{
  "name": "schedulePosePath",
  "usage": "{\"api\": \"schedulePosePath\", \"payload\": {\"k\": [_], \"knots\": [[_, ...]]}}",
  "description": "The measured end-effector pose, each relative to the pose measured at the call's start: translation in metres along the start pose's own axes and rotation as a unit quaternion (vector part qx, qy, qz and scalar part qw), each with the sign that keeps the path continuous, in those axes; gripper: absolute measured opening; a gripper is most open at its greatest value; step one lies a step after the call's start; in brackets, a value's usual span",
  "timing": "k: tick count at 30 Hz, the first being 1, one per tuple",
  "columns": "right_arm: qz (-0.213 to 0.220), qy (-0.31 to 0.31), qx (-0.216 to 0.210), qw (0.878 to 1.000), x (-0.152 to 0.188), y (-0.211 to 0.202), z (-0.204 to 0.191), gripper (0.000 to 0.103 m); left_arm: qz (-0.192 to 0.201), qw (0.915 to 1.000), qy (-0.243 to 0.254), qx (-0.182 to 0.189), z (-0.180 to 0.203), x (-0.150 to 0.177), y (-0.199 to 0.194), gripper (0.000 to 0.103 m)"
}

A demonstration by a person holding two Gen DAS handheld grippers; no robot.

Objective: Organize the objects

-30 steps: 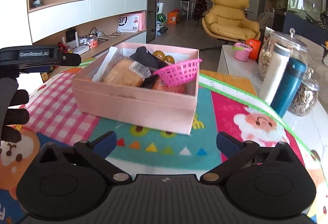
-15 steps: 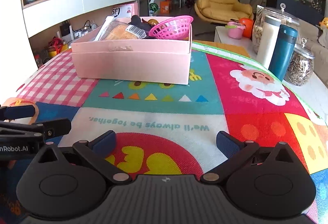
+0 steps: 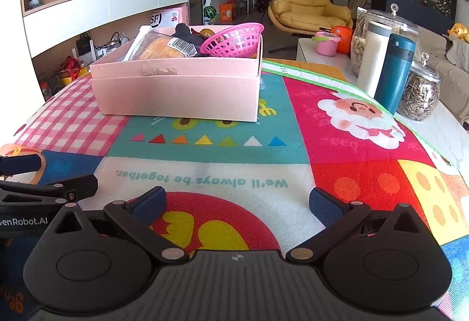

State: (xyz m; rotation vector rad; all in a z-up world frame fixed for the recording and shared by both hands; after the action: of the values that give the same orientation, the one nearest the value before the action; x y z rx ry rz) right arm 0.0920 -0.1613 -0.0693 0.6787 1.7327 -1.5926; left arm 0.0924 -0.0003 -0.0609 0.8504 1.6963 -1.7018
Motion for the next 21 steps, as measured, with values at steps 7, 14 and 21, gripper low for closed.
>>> {"api": "schedulePosePath", "payload": {"k": [7,14,21], "knots": [[0.001,0.011,0.01,1.0,0.0003,0.0001,0.0044,0.103,0.0,1.0,0.0,0.0,-0.0001,0.0001,0.0,0.101],[0.0,0.009,0.01,1.0,0.0008,0.0004,0.0039,0.103,0.0,1.0,-0.004,-0.006,0.0006,-0.0006,0.0008,0.101],[0.0,0.01,0.01,1.0,0.0009,0.0,0.0042,0.103,-0.001,1.0,-0.003,-0.009,0.0019,-0.0009,0.0002,0.101]]}}
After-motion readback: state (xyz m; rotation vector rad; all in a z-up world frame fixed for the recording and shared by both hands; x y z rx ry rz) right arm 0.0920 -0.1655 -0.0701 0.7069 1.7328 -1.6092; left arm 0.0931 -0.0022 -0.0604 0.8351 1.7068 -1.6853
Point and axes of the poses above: each gripper's, at about its wrist camera, not at the fingertips, and y roughly the way its jaws point, z to its right, x to its underside, the point moved 9 cm from there along y, roughly the way its jaws point, and after that the axes turned 1 degree about -x, right-handed, at the moved point
